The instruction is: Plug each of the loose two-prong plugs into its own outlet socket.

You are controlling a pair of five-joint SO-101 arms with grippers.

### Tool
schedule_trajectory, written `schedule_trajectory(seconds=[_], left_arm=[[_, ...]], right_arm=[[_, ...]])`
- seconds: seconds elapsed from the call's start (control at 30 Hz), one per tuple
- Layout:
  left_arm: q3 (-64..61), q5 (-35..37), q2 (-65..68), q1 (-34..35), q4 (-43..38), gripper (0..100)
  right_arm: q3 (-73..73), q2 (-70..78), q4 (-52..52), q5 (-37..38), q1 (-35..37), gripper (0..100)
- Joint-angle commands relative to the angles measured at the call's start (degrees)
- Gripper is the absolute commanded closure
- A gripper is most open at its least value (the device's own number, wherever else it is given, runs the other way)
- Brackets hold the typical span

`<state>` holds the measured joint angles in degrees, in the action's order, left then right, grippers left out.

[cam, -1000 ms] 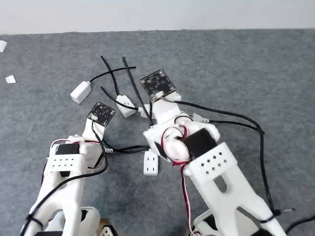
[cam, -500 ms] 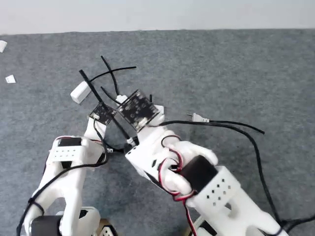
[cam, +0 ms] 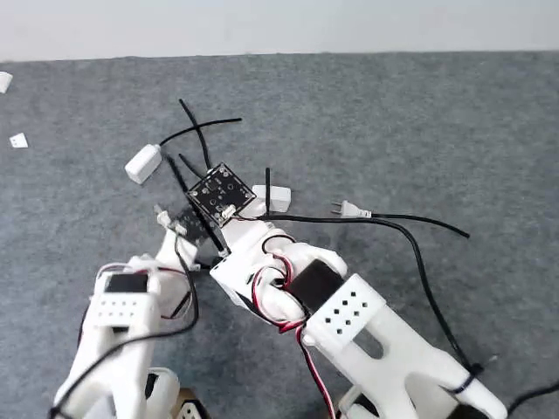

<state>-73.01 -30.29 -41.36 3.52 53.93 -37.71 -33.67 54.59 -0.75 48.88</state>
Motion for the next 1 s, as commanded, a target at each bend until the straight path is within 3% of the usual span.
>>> schedule_trajectory(seconds=[0.0,0.47,0.73,0.97], left_arm=[[-1.3,-1.8,-6.6,-1.1,-0.4,99],[-2.3,-3.7,-8.4,-2.0,0.4,99],[-2.7,12.8,-8.4,8.3,-15.6,99],[-2.8,13.5,-8.4,7.8,-15.6,99]], right_arm=[[1.1,0.0,-1.3,-0.8,-0.8,99.1],[0.8,0.6,-1.6,-1.3,-4.4,99.1],[-4.8,0.7,-6.5,-6.9,-13.8,99.1],[-9.3,0.7,-9.7,-6.8,-14.3,99.1]])
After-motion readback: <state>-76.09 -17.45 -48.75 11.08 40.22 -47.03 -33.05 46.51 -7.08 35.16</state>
